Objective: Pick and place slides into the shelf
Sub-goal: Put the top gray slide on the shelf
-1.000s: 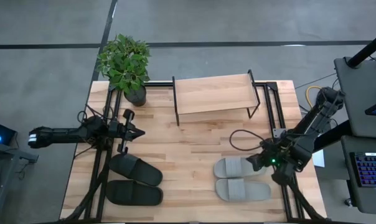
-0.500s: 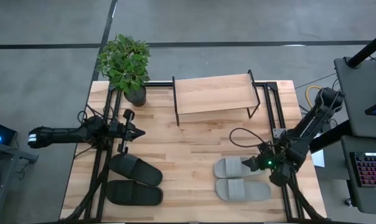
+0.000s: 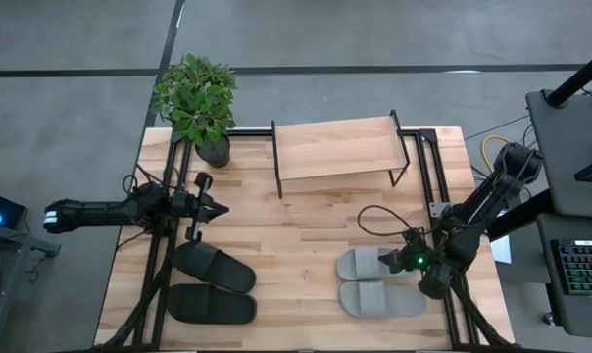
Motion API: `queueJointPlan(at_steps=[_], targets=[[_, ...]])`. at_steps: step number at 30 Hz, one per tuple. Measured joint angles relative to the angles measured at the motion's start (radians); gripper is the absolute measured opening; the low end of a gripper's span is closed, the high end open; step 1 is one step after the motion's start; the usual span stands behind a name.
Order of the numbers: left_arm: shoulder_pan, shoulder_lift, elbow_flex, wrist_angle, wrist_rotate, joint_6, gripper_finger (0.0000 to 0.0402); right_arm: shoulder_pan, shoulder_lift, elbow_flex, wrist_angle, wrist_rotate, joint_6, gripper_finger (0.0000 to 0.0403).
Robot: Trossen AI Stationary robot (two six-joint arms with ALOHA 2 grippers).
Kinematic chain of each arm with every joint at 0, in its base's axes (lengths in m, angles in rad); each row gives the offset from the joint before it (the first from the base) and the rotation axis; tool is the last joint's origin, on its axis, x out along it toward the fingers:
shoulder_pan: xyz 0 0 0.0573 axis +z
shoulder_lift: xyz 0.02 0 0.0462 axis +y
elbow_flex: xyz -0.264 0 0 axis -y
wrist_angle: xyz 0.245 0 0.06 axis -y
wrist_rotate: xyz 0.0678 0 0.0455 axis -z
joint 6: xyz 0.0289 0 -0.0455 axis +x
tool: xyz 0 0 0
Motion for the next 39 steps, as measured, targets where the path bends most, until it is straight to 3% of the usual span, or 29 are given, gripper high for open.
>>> queueJointPlan(at_steps=[12,20,31,39], targets=[[0.0,0.008,0.0,-0.001,0.0,0.0,0.0,-0.026,0.071,0.0,0.087,0.001,-0.003,0.012],[0.0,0.008,0.0,-0.001,0.0,0.0,0.0,-0.084,0.09,0.0,0.207,-0.001,-0.153,0.0112],[0.0,0.008,0.0,-0.001,0.0,0.0,0.0,-0.106,0.09,-0.001,0.224,-0.003,-0.238,0.0111],[0.0,0.008,0.0,-0.001,0.0,0.0,0.0,-0.106,0.09,-0.009,0.225,-0.018,-0.275,0.009]])
